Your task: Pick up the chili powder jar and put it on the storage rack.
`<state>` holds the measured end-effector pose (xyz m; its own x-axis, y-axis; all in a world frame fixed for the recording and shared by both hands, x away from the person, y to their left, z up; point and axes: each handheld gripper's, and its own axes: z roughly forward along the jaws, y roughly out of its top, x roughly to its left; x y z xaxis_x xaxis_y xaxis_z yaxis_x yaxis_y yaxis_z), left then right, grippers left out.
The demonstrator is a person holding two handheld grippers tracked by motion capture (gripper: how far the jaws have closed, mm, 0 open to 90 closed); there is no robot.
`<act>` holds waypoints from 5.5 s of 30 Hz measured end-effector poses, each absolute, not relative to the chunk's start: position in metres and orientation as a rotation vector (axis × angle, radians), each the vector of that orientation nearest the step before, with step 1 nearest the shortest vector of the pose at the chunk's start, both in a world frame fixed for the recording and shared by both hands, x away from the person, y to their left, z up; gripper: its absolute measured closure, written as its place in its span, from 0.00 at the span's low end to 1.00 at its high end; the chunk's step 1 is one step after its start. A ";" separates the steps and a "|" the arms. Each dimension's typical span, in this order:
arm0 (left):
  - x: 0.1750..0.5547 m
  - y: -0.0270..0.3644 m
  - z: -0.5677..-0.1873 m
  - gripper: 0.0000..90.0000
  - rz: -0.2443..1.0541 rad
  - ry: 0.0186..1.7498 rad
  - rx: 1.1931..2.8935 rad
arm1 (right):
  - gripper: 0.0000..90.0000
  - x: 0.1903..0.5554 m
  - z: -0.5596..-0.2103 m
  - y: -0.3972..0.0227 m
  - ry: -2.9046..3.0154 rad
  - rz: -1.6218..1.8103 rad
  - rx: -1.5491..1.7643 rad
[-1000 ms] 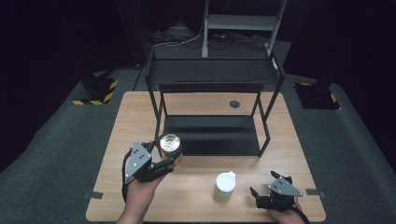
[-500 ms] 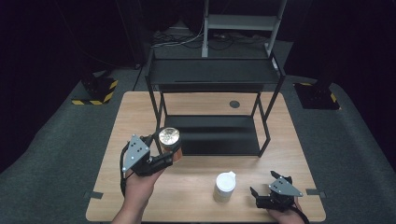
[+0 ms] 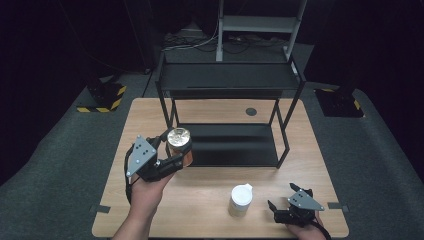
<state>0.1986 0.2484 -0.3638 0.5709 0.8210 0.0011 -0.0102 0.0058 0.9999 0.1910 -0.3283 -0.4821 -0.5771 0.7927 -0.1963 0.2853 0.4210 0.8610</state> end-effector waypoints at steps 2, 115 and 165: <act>0.199 0.249 -0.361 0.38 0.759 0.744 1.424 | 0.00 0.191 -0.482 -0.328 2.079 1.097 0.908; 0.355 0.171 -0.241 0.38 0.925 0.880 1.339 | 0.00 0.190 -0.486 -0.340 2.053 1.174 0.930; 0.318 0.189 -0.253 0.00 0.895 0.873 1.356 | 0.00 0.189 -0.485 -0.336 2.059 1.149 0.917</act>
